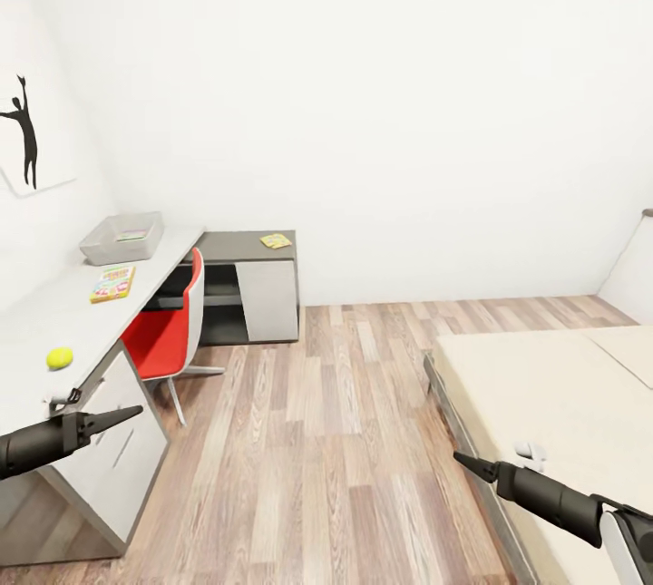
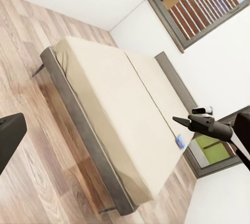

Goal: Put all the toys in the child's room - the three board games (two on the bed and one on the table), the two jigsaw puzzles on the table, and the tennis ball on the table - inside the toy box on the table in the child's room.

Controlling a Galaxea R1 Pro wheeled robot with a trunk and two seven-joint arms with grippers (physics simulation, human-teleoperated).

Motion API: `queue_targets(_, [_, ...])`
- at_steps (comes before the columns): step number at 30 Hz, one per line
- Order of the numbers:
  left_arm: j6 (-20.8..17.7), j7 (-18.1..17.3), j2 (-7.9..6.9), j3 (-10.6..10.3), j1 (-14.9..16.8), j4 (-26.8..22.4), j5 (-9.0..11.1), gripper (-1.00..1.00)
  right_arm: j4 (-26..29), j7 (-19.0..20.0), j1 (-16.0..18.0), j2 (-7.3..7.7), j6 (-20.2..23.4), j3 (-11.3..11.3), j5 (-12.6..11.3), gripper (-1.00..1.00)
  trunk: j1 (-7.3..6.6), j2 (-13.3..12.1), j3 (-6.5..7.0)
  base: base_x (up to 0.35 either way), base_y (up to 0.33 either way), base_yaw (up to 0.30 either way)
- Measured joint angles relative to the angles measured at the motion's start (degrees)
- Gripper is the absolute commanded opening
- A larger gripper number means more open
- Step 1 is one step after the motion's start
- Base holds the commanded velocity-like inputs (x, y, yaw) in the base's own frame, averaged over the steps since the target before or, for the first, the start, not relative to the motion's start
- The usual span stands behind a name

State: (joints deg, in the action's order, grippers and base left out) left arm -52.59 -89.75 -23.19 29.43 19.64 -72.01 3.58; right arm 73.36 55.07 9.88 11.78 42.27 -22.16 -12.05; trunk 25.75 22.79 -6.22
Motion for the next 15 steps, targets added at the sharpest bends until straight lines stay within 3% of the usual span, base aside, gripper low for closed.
queue_targets(9, [-0.1, 0.0, 0.00, -0.1, 0.0, 0.0, 0.0, 1.00, -0.3, 0.0, 0.0, 0.00, 0.1, 0.0, -0.1, 1.00, 0.01, 0.0, 0.00, -0.158, 0.000, 0.000])
queue_targets(15, [0.0, 0.0, 0.00, 0.0, 0.0, 0.0, 0.0, 1.00, -0.2, 0.0, 0.0, 0.02, 0.3, 0.0, -0.2, 1.00, 0.00, 0.0, 0.00, -0.066, -0.001, 0.000])
